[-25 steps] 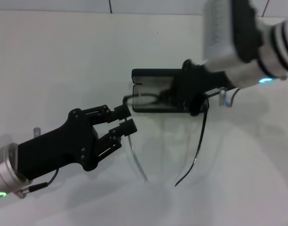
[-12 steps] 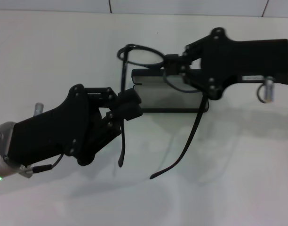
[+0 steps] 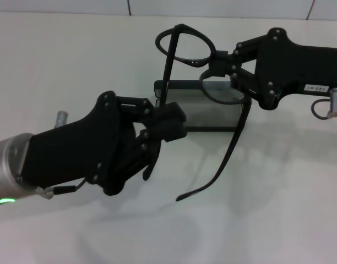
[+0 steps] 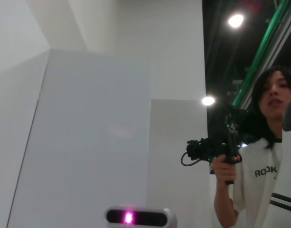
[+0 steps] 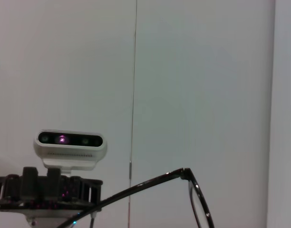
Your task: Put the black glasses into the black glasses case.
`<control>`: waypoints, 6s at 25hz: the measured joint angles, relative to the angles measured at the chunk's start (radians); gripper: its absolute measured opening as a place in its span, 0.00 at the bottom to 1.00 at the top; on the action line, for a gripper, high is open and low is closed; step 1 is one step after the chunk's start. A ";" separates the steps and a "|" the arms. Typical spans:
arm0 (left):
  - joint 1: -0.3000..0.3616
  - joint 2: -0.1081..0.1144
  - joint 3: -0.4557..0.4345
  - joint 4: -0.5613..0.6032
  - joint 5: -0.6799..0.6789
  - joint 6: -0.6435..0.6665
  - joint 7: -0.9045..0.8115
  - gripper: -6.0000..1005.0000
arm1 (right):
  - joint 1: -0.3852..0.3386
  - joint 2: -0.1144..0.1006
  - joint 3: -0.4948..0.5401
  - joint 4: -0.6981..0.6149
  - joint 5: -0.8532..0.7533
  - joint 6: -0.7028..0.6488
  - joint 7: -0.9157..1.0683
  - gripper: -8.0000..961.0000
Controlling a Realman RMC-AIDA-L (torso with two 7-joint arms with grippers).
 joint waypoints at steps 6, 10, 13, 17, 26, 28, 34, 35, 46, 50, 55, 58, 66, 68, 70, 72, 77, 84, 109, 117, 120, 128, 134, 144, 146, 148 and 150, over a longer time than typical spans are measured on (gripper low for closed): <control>-0.051 0.000 -0.005 -0.058 0.005 -0.020 0.000 0.08 | 0.043 0.003 0.001 0.102 0.009 -0.023 -0.042 0.07; -0.065 0.000 0.000 -0.067 0.005 -0.051 0.000 0.07 | 0.070 0.005 -0.002 0.156 0.027 -0.046 -0.073 0.07; -0.071 -0.001 0.000 -0.069 0.005 -0.067 0.000 0.07 | 0.087 0.005 -0.004 0.200 0.060 -0.061 -0.099 0.07; -0.074 -0.001 0.001 -0.069 0.005 -0.085 0.000 0.07 | 0.099 0.004 -0.002 0.231 0.088 -0.075 -0.118 0.07; -0.086 -0.002 0.001 -0.083 0.006 -0.107 0.000 0.07 | 0.119 0.004 -0.016 0.260 0.091 -0.094 -0.125 0.07; -0.086 -0.002 0.001 -0.083 0.006 -0.109 0.000 0.07 | 0.126 0.004 -0.017 0.274 0.091 -0.104 -0.125 0.07; -0.085 -0.003 0.001 -0.084 0.000 -0.123 0.000 0.07 | 0.129 0.005 -0.016 0.284 0.092 -0.119 -0.125 0.07; -0.085 -0.003 0.001 -0.087 -0.002 -0.125 0.000 0.07 | 0.129 0.006 -0.016 0.284 0.092 -0.123 -0.126 0.07; -0.086 -0.004 -0.005 -0.107 -0.005 -0.144 0.003 0.07 | 0.130 0.008 -0.015 0.287 0.092 -0.127 -0.127 0.07; -0.087 -0.005 -0.006 -0.126 -0.005 -0.145 0.021 0.07 | 0.130 0.008 -0.015 0.287 0.095 -0.135 -0.127 0.07; -0.092 -0.007 -0.007 -0.135 -0.006 -0.145 0.026 0.07 | 0.129 0.008 -0.017 0.290 0.101 -0.142 -0.127 0.07; -0.093 -0.008 -0.007 -0.136 -0.006 -0.145 0.027 0.07 | 0.129 0.008 -0.017 0.297 0.102 -0.149 -0.127 0.07; -0.095 -0.007 0.009 -0.136 -0.001 -0.123 0.041 0.07 | 0.127 0.008 -0.010 0.329 0.111 -0.135 -0.155 0.07; -0.095 -0.005 0.020 -0.134 0.001 -0.094 0.062 0.07 | 0.132 0.006 -0.006 0.361 0.128 -0.127 -0.175 0.07; -0.092 -0.002 0.025 -0.130 0.001 -0.059 0.076 0.07 | 0.135 0.004 -0.002 0.386 0.148 -0.117 -0.194 0.07; -0.087 -0.001 0.020 -0.129 -0.003 -0.046 0.079 0.07 | 0.134 0.002 0.008 0.399 0.162 -0.112 -0.209 0.07; -0.071 0.000 0.001 -0.135 -0.008 -0.048 0.079 0.07 | 0.117 0.001 0.093 0.404 0.170 -0.169 -0.215 0.07; -0.074 -0.001 0.000 -0.165 -0.018 -0.088 0.079 0.07 | 0.114 0.000 0.156 0.417 0.283 -0.323 -0.237 0.07; -0.136 -0.017 0.516 -0.161 -0.496 -0.084 0.273 0.07 | 0.287 0.008 -0.257 0.730 0.661 -0.200 -0.595 0.07; -0.124 -0.017 0.518 -0.179 -0.559 -0.092 0.269 0.07 | 0.282 0.008 -0.314 0.723 0.682 -0.171 -0.619 0.07; -0.122 -0.017 0.519 -0.189 -0.582 -0.097 0.266 0.07 | 0.282 0.008 -0.325 0.722 0.683 -0.167 -0.619 0.07; -0.119 -0.017 0.520 -0.198 -0.609 -0.124 0.248 0.07 | 0.290 0.008 -0.344 0.722 0.682 -0.149 -0.620 0.07; -0.119 -0.017 0.515 -0.199 -0.618 -0.133 0.238 0.07 | 0.295 0.008 -0.372 0.713 0.681 -0.124 -0.627 0.08; -0.118 -0.016 0.520 -0.212 -0.638 -0.135 0.235 0.07 | 0.297 0.008 -0.382 0.710 0.683 -0.110 -0.635 0.08; -0.119 -0.013 0.520 -0.213 -0.634 -0.135 0.233 0.07 | 0.296 0.008 -0.378 0.710 0.683 -0.104 -0.641 0.08; -0.118 -0.008 0.521 -0.212 -0.630 -0.135 0.221 0.07 | 0.292 0.008 -0.370 0.710 0.683 -0.093 -0.646 0.08; -0.113 -0.002 0.522 -0.213 -0.628 -0.135 0.207 0.07 | 0.282 0.008 -0.352 0.706 0.683 -0.078 -0.652 0.08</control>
